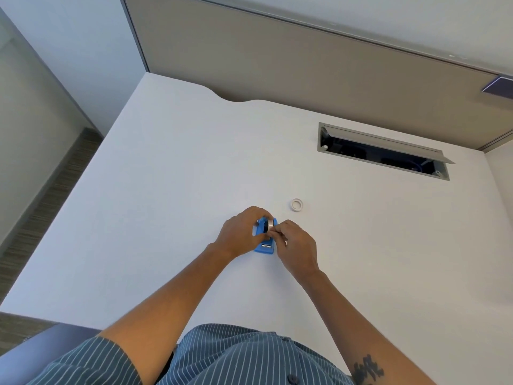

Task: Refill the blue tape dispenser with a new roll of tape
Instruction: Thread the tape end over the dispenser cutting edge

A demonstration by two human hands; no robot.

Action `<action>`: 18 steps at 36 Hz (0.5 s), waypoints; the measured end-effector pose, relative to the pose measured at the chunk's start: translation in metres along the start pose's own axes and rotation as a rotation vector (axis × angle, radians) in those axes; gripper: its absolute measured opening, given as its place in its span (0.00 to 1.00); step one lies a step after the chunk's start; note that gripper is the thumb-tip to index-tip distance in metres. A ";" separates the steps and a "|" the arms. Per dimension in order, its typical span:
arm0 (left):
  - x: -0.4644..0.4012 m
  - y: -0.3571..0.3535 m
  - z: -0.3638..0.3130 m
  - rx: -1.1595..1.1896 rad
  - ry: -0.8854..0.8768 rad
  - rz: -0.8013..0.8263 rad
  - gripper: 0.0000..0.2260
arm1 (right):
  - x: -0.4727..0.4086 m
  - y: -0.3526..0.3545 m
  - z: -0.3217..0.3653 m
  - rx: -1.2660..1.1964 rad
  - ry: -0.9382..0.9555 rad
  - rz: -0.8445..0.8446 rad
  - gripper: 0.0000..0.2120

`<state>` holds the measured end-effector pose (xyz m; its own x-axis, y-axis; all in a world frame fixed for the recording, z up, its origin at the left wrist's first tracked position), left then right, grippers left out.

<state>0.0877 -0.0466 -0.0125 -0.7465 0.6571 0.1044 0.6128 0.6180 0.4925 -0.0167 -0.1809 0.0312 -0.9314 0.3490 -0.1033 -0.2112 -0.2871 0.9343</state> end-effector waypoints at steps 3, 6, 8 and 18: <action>0.001 0.000 0.000 0.002 -0.019 0.015 0.22 | 0.003 0.002 0.003 -0.007 0.013 -0.017 0.05; 0.003 0.000 0.000 -0.019 -0.065 0.028 0.22 | 0.007 0.002 0.005 -0.006 0.015 -0.026 0.05; 0.004 0.000 0.000 -0.041 -0.087 0.025 0.20 | 0.009 0.002 0.006 -0.001 0.009 -0.036 0.05; 0.003 0.001 -0.001 -0.044 -0.100 -0.010 0.18 | 0.013 0.002 0.007 0.007 0.008 -0.071 0.04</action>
<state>0.0858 -0.0441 -0.0103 -0.7218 0.6920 0.0131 0.5917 0.6071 0.5304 -0.0272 -0.1710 0.0345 -0.9165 0.3610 -0.1724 -0.2751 -0.2557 0.9268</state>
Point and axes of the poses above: each hand's wrist, its own x-axis away from the middle knuckle, its own y-axis out of the back of the hand, z = x × y, the point moved 4 cm from there along -x, towards the middle knuckle, and after that the axes turned 12 degrees about x, right-handed, at the moved point
